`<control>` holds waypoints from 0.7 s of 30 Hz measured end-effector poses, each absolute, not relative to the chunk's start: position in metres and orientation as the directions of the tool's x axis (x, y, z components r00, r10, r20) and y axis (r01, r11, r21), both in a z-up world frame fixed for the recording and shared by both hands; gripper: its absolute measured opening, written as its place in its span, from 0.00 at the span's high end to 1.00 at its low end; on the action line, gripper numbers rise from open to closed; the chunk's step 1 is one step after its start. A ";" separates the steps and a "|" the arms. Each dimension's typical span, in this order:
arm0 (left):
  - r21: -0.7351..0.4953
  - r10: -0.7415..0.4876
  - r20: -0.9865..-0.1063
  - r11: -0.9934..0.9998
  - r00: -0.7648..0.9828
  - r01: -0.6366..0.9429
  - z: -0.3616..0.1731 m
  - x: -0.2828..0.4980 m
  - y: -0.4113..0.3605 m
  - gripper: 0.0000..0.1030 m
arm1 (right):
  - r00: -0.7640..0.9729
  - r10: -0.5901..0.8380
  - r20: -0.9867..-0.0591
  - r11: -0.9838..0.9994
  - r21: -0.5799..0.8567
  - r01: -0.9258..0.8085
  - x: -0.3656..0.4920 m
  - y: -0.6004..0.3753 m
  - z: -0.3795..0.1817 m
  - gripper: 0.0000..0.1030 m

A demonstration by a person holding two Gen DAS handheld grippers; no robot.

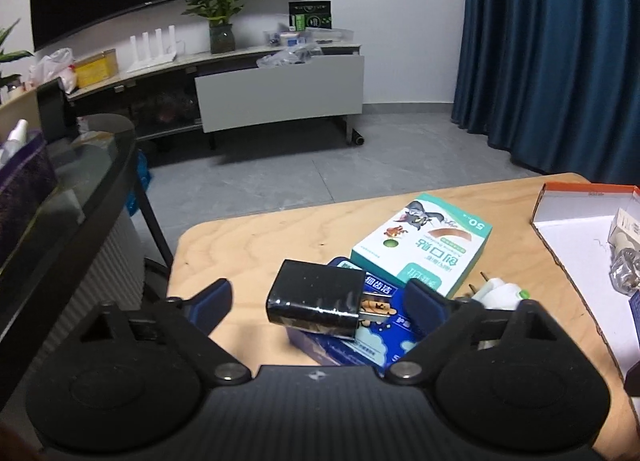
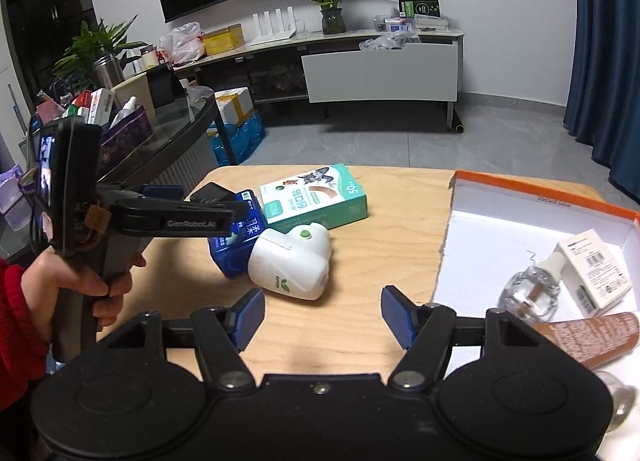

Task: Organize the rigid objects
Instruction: 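Grasp the black plug with the left tool while the right tool grasps the white egg-shaped diffuser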

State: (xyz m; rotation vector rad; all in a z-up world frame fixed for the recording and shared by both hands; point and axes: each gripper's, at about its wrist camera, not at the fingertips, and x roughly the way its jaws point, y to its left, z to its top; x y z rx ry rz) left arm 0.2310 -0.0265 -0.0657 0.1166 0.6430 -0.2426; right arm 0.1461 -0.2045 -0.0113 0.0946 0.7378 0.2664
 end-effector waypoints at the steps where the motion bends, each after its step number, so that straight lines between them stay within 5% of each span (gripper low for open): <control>1: 0.017 -0.205 -0.602 0.963 0.772 0.269 -0.067 0.233 -0.025 0.21 | 0.708 0.274 -0.651 0.962 0.178 -0.207 0.148 -0.203 -0.013 0.24; 4: -0.020 -0.252 -0.589 0.954 0.768 0.298 -0.068 0.234 -0.023 0.38 | 0.708 0.278 -0.650 0.961 0.183 -0.208 0.154 -0.196 -0.016 0.24; 21: -0.063 -0.219 -0.563 0.973 0.797 0.223 -0.042 0.206 -0.006 0.39 | 0.675 0.213 -0.706 0.977 0.143 -0.158 0.215 -0.147 -0.048 0.08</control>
